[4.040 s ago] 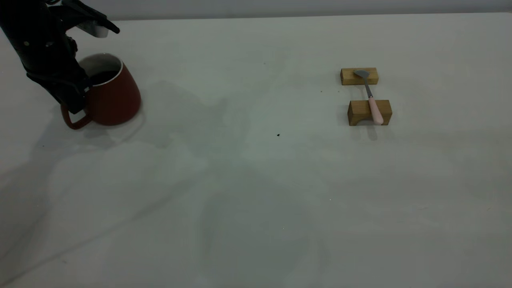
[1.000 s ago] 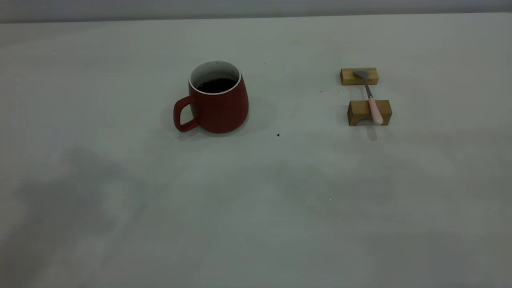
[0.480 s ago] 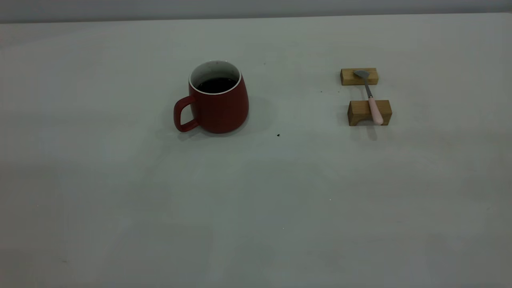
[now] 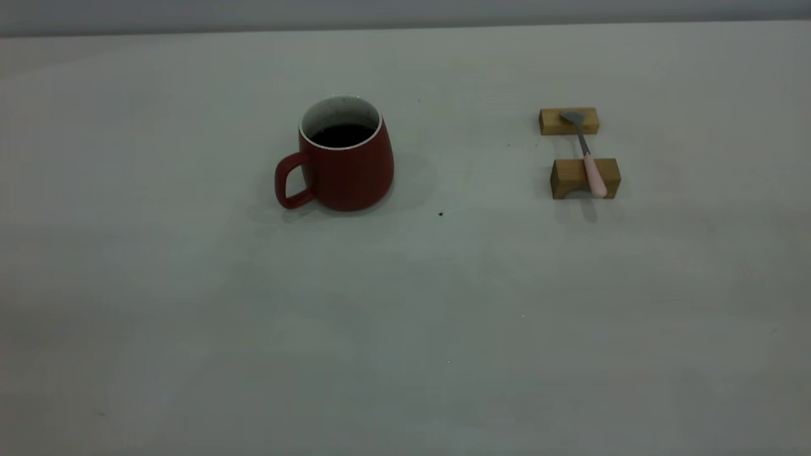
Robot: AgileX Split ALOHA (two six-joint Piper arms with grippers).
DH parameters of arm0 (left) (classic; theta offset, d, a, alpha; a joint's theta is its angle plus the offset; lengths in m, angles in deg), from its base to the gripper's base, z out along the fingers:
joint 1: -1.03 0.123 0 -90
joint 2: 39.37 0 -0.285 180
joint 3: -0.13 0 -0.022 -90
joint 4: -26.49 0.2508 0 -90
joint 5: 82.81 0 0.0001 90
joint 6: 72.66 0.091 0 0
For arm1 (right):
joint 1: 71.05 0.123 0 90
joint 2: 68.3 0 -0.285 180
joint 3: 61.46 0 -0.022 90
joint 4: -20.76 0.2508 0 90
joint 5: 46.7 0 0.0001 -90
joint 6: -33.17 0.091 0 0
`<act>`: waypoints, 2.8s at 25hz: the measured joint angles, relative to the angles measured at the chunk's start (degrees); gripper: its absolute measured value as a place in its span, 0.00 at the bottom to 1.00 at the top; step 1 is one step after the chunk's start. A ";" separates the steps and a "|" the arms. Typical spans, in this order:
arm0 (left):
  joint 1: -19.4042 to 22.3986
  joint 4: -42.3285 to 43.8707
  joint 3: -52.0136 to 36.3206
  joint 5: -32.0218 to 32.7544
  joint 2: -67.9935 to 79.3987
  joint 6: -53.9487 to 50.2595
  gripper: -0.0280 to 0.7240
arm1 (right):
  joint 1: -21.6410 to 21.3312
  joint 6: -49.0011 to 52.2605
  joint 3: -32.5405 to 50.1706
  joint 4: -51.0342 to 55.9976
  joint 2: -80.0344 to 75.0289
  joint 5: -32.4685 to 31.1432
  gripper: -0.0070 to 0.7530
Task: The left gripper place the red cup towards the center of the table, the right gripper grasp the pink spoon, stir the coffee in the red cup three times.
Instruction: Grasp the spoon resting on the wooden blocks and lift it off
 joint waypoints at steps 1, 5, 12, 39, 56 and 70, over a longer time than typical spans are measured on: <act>0.00 -0.07 0.01 0.00 -0.82 0.06 0.36 | 0.00 -0.03 0.00 0.00 0.00 0.00 0.32; 0.00 -0.12 0.01 0.00 -1.97 0.17 0.36 | 0.00 -0.03 0.00 0.00 0.00 0.00 0.32; 0.00 -0.12 0.01 0.00 -1.97 0.19 0.36 | 0.00 -0.03 0.00 0.00 0.00 0.00 0.32; 0.00 -0.12 0.01 -0.05 -1.97 0.19 0.36 | 0.00 -4.30 -17.98 4.88 -70.32 24.37 0.90; 0.00 -0.12 0.01 -0.05 -1.97 0.19 0.36 | 10.22 -14.37 -47.55 12.45 -121.25 25.36 0.90; 0.00 -0.12 0.01 -0.05 -1.97 0.24 0.36 | 13.55 -12.41 -52.01 12.00 -129.36 28.93 0.89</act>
